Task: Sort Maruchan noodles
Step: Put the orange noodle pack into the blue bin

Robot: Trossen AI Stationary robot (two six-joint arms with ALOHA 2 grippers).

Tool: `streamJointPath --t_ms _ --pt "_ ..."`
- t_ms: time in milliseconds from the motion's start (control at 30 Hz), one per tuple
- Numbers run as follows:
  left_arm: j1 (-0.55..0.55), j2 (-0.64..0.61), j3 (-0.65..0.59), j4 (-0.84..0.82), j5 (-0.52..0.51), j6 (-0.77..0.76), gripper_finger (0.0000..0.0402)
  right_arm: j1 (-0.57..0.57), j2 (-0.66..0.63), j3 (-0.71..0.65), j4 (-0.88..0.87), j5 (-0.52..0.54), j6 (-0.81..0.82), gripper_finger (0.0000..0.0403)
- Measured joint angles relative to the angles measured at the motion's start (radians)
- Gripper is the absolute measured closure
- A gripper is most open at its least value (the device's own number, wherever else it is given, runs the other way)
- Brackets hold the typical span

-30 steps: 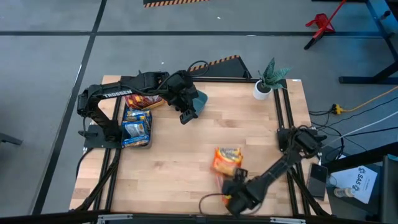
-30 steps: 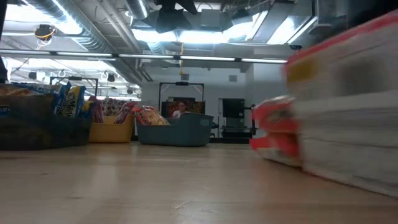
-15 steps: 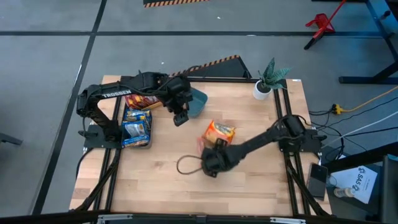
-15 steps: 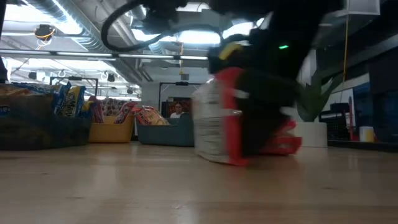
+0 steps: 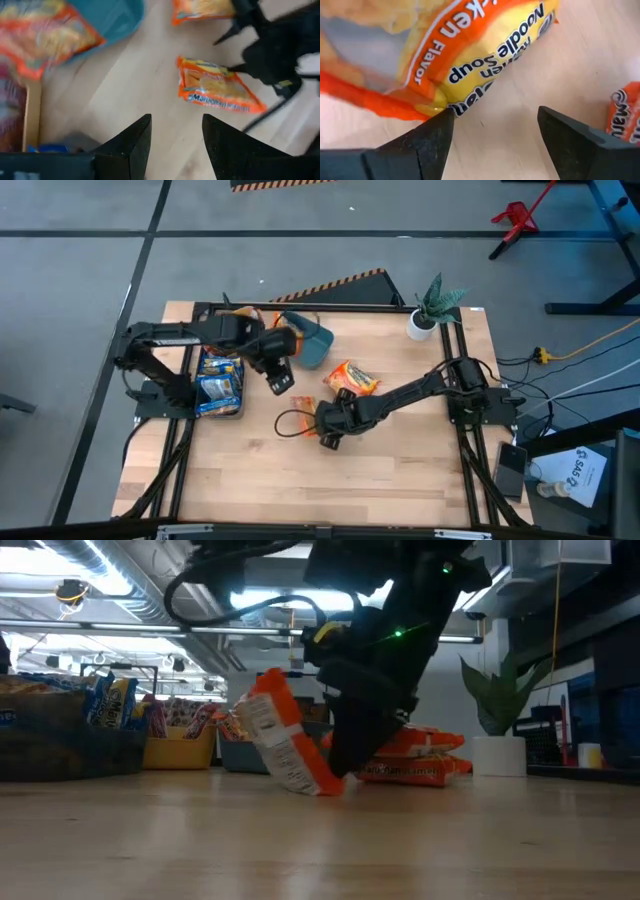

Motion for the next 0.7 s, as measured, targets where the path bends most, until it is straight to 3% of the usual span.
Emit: streamJointPath --t_ms 100,233,367,567,700 --pt "-0.058 -0.079 -0.143 0.068 -0.038 -0.165 0.0232 -0.007 0.0 -0.011 0.07 -0.01 0.002 0.0123" --pt "-0.167 -0.243 -0.398 0.336 -0.079 -0.444 0.0234 -0.015 0.0 -0.014 0.116 -0.018 0.003 0.0123" --pt "-0.254 -0.356 -0.656 0.602 -0.209 -0.747 0.0233 -0.027 0.0 -0.014 0.127 -0.03 -0.017 0.0123" --pt "-0.335 -0.362 -0.951 1.065 -0.291 -1.048 0.0234 -0.055 0.006 -0.014 0.146 -0.073 -0.019 0.0123" --pt "-0.399 -0.349 -1.029 1.148 -0.337 -1.185 0.0234 -0.067 0.018 -0.015 0.149 -0.103 -0.022 0.0123"
